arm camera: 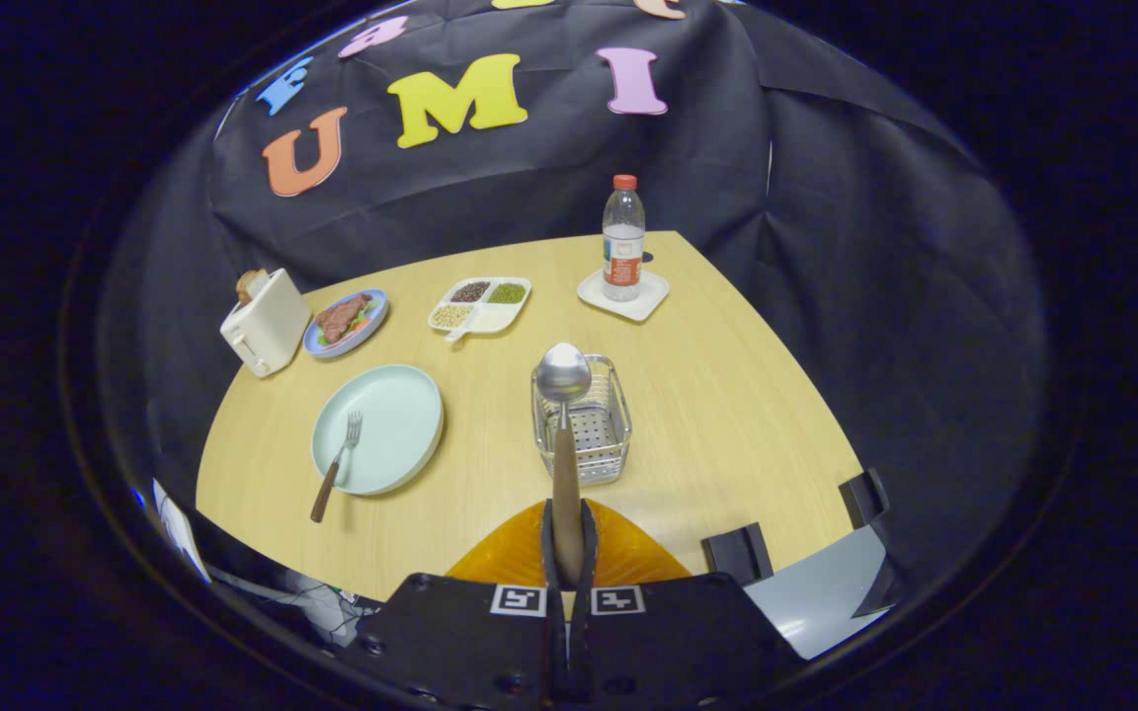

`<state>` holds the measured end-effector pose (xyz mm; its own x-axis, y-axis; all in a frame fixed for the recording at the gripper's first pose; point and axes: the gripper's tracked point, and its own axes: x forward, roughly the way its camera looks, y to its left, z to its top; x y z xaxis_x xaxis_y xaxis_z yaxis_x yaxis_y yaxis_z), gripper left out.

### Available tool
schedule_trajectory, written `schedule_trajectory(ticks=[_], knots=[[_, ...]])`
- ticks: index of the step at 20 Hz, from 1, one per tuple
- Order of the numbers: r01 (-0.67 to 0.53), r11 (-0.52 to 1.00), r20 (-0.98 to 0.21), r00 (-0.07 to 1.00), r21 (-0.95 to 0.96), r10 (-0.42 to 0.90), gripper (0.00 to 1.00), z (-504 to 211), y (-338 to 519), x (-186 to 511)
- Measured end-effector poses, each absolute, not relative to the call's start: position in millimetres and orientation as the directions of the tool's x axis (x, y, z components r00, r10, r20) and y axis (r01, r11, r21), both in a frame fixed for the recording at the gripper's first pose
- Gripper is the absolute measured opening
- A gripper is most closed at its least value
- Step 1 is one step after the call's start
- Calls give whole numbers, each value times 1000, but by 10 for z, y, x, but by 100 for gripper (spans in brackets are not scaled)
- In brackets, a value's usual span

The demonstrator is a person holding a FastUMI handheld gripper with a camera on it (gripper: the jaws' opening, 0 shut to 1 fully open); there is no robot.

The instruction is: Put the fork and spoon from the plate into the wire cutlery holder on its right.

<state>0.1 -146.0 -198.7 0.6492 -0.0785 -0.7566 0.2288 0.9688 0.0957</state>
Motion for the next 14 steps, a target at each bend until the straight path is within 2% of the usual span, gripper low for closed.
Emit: schedule_trajectory(ticks=[5,8,9,10,12,14], knots=[[212,970,-723,689,120,-61,6,-1922,-1470,53],[212,970,-681,729,121,-74,20,-1811,-1470,75],[208,971,-666,742,118,-78,36,-1758,-1457,85],[210,971,-650,755,117,-85,45,-1722,-1455,87],[209,971,-622,778,115,-94,69,-1618,-1425,73],[206,972,-601,793,110,-100,77,-1554,-1371,46]])
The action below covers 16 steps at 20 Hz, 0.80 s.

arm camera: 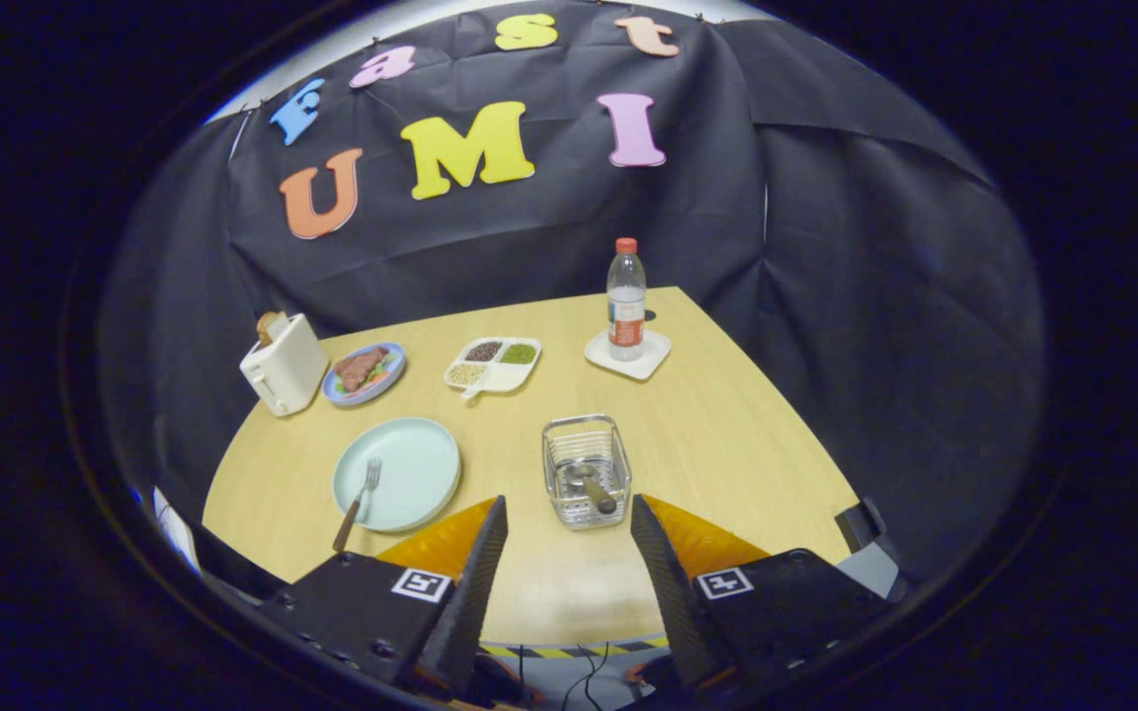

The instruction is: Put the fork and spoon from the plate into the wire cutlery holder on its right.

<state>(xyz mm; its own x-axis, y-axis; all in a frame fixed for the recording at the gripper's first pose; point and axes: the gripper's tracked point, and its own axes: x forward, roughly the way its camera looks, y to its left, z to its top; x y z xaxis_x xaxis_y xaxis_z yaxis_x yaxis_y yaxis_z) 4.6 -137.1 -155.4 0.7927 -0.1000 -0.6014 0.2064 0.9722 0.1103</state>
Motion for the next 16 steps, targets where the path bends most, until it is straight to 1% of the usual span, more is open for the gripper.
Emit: schedule_trajectory(ticks=[2,3,4,6,16], knots=[[199,976,-590,800,93,-107,85,-1510,-1287,22],[192,978,-586,803,85,-107,95,-1466,-1233,19],[182,980,-579,808,78,-104,98,-1471,-1152,6],[170,982,-574,813,82,-92,97,-1473,-997,22],[128,986,-654,756,108,-26,97,-1868,-213,247]])
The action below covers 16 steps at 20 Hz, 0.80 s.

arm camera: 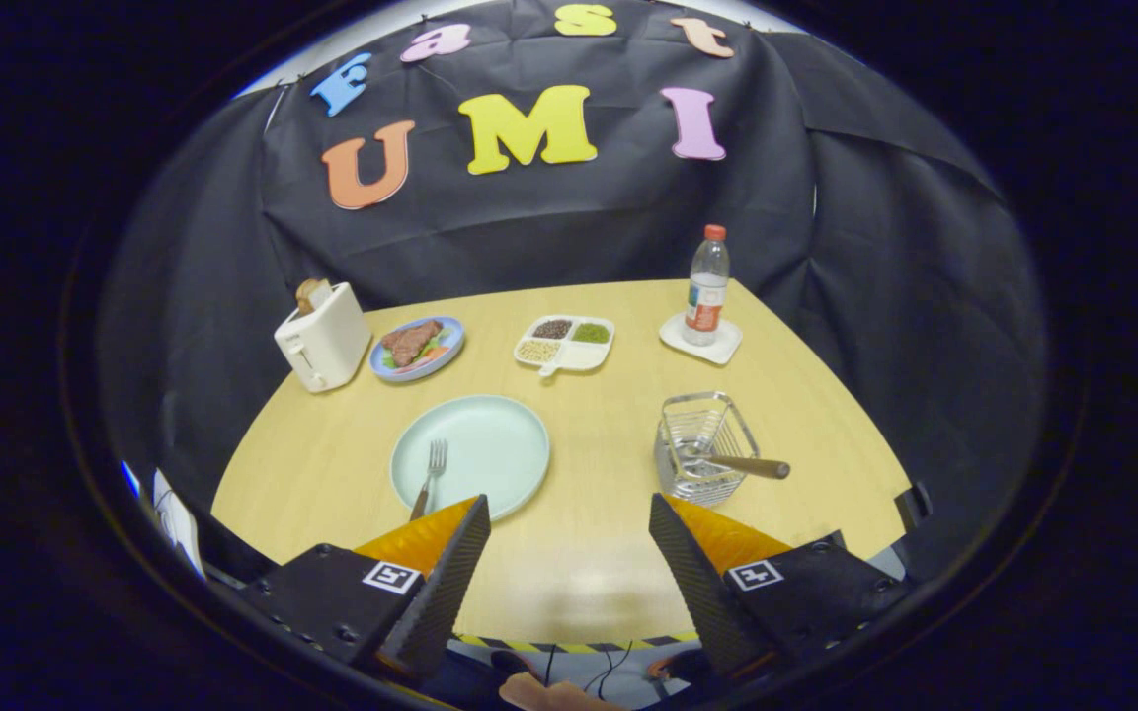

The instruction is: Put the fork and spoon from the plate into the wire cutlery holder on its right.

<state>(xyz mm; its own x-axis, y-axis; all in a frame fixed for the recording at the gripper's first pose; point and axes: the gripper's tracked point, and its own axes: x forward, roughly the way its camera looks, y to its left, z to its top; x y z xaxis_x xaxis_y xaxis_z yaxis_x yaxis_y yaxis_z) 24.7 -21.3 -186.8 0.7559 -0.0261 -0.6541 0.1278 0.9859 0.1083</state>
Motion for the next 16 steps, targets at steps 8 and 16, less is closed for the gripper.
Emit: schedule_trajectory(ticks=[8,16], knots=[[99,989,-726,688,111,12,97,-2265,421,371],[83,989,-779,626,126,47,97,-2612,1014,399]])
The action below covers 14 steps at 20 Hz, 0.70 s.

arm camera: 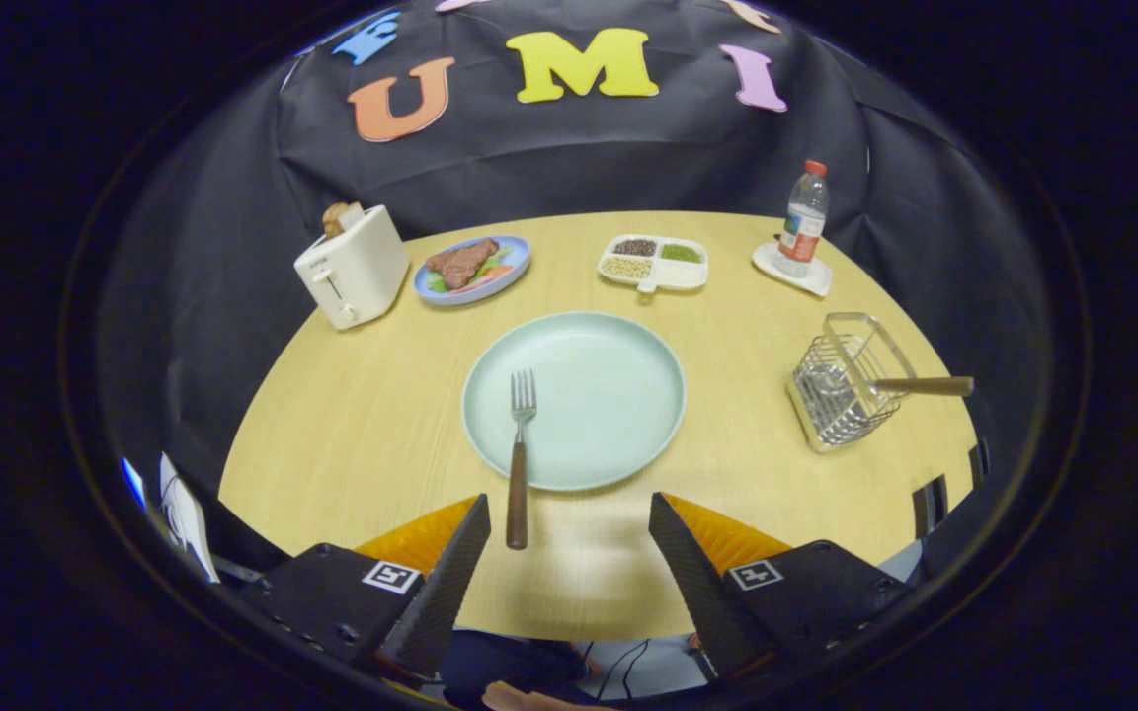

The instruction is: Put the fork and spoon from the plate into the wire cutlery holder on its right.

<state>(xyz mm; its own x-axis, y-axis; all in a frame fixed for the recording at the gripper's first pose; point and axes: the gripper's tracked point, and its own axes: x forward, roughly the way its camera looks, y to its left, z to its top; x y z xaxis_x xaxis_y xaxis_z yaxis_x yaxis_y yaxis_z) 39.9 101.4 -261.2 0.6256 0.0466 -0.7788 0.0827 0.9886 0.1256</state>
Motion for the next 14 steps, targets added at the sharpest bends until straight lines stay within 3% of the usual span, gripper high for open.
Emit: schedule_trajectory(ticks=[7,10,14], knots=[[107,990,-830,557,92,17,97,-2919,1262,417],[145,985,-856,517,96,8,90,-3023,1294,431],[149,985,-885,465,92,12,73,-3140,1397,491]])
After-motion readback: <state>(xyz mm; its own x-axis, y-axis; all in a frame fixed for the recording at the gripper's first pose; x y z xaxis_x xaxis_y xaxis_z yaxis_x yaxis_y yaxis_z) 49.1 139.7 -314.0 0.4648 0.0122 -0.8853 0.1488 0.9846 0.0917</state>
